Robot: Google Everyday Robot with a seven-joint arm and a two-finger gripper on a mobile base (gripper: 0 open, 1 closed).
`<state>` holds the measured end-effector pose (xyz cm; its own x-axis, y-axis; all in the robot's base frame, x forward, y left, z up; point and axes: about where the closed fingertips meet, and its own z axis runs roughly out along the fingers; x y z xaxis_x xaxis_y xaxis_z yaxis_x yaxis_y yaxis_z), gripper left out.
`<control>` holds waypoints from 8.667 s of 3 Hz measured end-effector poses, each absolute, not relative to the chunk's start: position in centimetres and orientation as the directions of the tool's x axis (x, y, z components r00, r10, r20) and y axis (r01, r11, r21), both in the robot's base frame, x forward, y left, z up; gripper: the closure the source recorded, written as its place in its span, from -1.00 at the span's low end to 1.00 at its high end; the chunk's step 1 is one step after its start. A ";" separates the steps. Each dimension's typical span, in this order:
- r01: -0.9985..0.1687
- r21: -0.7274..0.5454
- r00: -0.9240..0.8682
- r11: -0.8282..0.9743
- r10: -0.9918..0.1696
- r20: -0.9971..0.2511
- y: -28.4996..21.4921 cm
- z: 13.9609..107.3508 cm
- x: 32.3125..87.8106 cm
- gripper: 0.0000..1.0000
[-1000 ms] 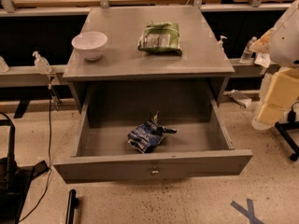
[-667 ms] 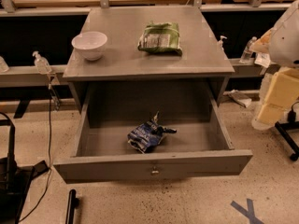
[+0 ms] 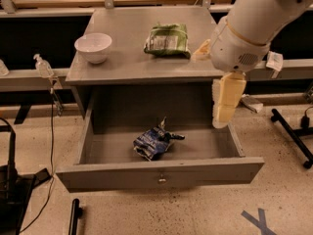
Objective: Pick blue chip bag from top drawer and place on counter
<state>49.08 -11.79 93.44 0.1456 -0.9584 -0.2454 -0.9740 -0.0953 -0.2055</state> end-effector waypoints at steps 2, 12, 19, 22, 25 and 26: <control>-0.897 -0.246 0.423 -0.367 -0.875 -0.237 -1.2 91.9 49.7 -1.00; -0.757 -0.138 0.652 -0.639 -0.727 -0.215 -1.9 68.2 56.3 -0.66; -0.530 -0.534 0.828 -0.659 -0.538 -0.157 -0.3 84.3 55.7 1.00; -0.556 -0.526 0.825 -0.644 -0.507 -0.251 -2.3 89.8 65.7 1.00; -0.554 -0.685 0.789 -0.474 -0.561 -0.250 -3.1 94.1 71.6 1.00; -0.533 -0.683 0.775 -0.500 -0.612 -0.157 -3.6 92.2 73.5 1.00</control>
Offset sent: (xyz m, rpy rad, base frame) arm 0.0077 0.0764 -0.0137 0.0008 -0.0297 0.2149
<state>73.52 -3.56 92.20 0.7751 -0.6121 -0.1568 -0.5329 -0.5000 -0.6826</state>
